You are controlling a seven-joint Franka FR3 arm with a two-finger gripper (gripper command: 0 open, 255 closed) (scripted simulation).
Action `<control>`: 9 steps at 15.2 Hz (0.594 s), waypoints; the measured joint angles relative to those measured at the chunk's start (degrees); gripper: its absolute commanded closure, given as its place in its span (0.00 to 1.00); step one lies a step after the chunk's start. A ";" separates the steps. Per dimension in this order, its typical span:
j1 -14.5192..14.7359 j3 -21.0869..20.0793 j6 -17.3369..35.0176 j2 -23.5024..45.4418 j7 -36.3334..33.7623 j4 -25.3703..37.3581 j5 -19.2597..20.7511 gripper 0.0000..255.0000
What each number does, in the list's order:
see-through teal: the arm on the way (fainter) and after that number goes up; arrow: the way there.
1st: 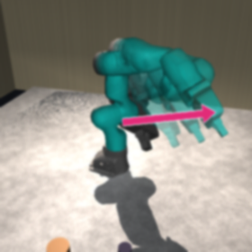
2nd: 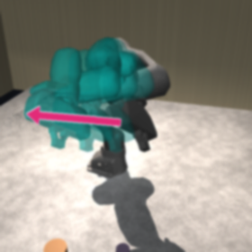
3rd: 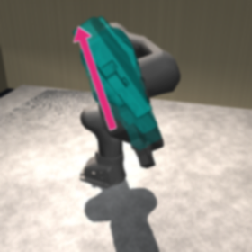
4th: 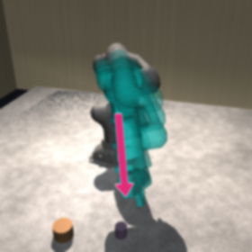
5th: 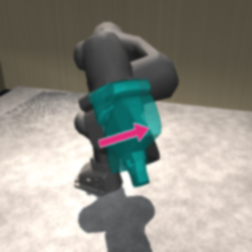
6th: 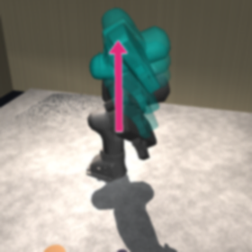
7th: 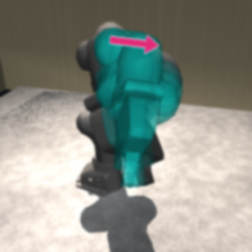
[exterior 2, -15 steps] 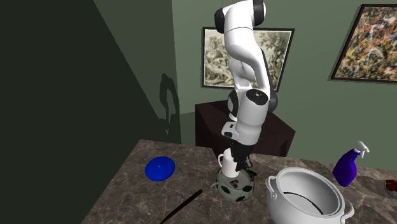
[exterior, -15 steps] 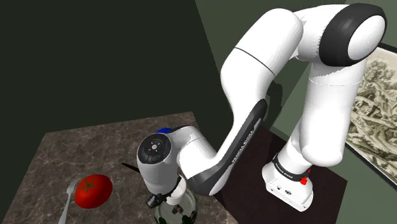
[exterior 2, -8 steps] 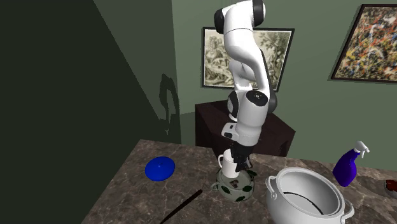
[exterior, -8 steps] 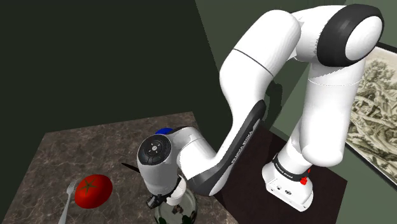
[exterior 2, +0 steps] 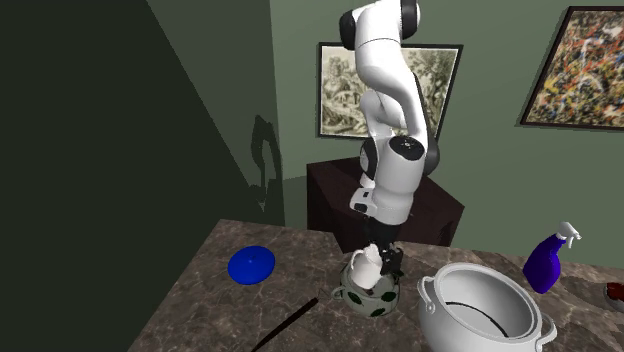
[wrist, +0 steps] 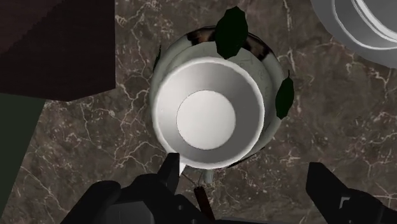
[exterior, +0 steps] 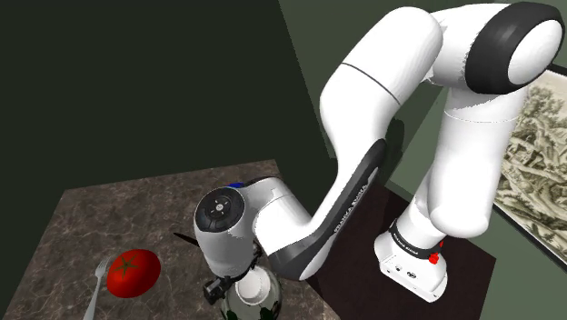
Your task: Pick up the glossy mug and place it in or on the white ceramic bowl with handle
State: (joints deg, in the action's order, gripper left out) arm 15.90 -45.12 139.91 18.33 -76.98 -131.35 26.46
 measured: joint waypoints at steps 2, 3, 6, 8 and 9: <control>-2.12 -2.54 -2.39 -3.25 3.08 0.42 -4.12 0.00; -2.47 -3.13 -2.91 -4.05 3.65 0.42 -5.14 0.00; -2.85 -3.68 -3.43 -4.83 4.31 0.43 -6.17 0.00; -2.88 -3.71 -3.47 -4.88 4.36 0.43 -6.24 0.00; -2.88 -3.72 -3.48 -4.88 4.37 0.43 -6.25 0.00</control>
